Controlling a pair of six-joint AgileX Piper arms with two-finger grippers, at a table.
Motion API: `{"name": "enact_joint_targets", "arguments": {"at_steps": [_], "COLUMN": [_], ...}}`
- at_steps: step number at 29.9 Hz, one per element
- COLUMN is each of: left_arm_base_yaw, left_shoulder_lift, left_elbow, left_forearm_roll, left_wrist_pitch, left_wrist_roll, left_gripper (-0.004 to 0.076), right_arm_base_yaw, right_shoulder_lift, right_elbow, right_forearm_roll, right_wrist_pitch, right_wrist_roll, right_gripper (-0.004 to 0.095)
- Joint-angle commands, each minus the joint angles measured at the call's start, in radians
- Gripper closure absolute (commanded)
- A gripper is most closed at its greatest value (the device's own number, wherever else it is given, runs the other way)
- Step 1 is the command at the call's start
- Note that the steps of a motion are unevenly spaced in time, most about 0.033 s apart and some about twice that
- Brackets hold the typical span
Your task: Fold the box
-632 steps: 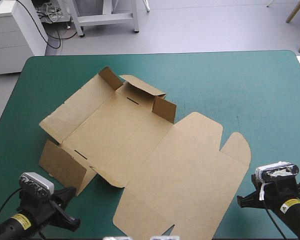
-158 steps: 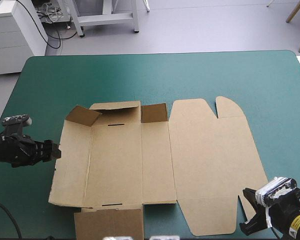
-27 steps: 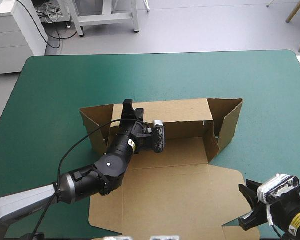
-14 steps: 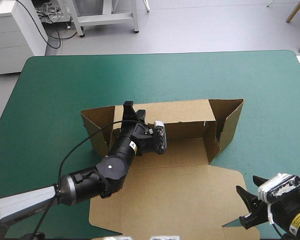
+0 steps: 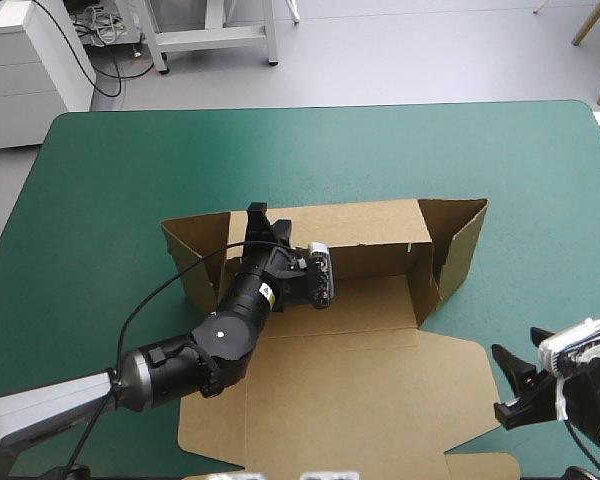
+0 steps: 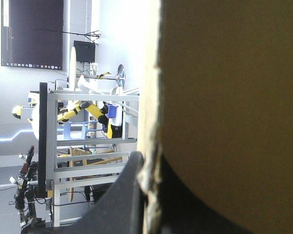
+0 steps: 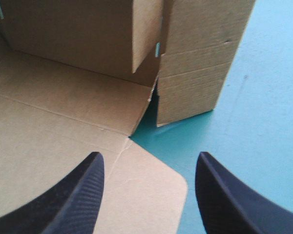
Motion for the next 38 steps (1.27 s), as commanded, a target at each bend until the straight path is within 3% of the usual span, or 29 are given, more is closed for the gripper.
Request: {"name": "enact_joint_targets", "arguments": {"at_steps": [1, 8, 21, 25, 34, 38], "left_arm_base_yaw": [-0.01, -0.01, -0.01, -0.01, -0.01, -0.01], "left_shoulder_lift": [-0.03, -0.03, -0.03, -0.03, -0.03, -0.03], "left_elbow": [-0.021, -0.021, -0.021, -0.021, -0.021, -0.021], "left_forearm_roll": [0.028, 0.028, 0.028, 0.028, 0.028, 0.028], "left_wrist_pitch": [-0.008, -0.008, -0.004, -0.004, -0.007, -0.007], "left_wrist_roll": [-0.018, -0.018, -0.018, -0.008, -0.01, -0.01], "left_gripper": [0.0731, 0.0731, 0.0731, 0.0731, 0.0731, 0.0731], "right_arm_base_yaw": [-0.006, -0.006, -0.018, -0.123, -0.465, -0.515], "right_shoulder_lift": [0.114, 0.368, 0.871, 1.0, 1.261, 1.355], "right_elbow": [-0.138, -0.438, -1.052, -1.229, -1.432, -1.433], "right_forearm_roll": [-0.103, -0.227, -0.301, -0.159, 0.419, 0.487], "right_wrist_pitch": [0.014, 0.083, 0.255, 0.265, 0.265, 0.265], "right_wrist_roll": [0.011, 0.112, 0.009, -0.098, -0.348, -0.411], "right_gripper": [0.0384, 0.0394, 0.0423, 0.0415, 0.0415, 0.0415]}}
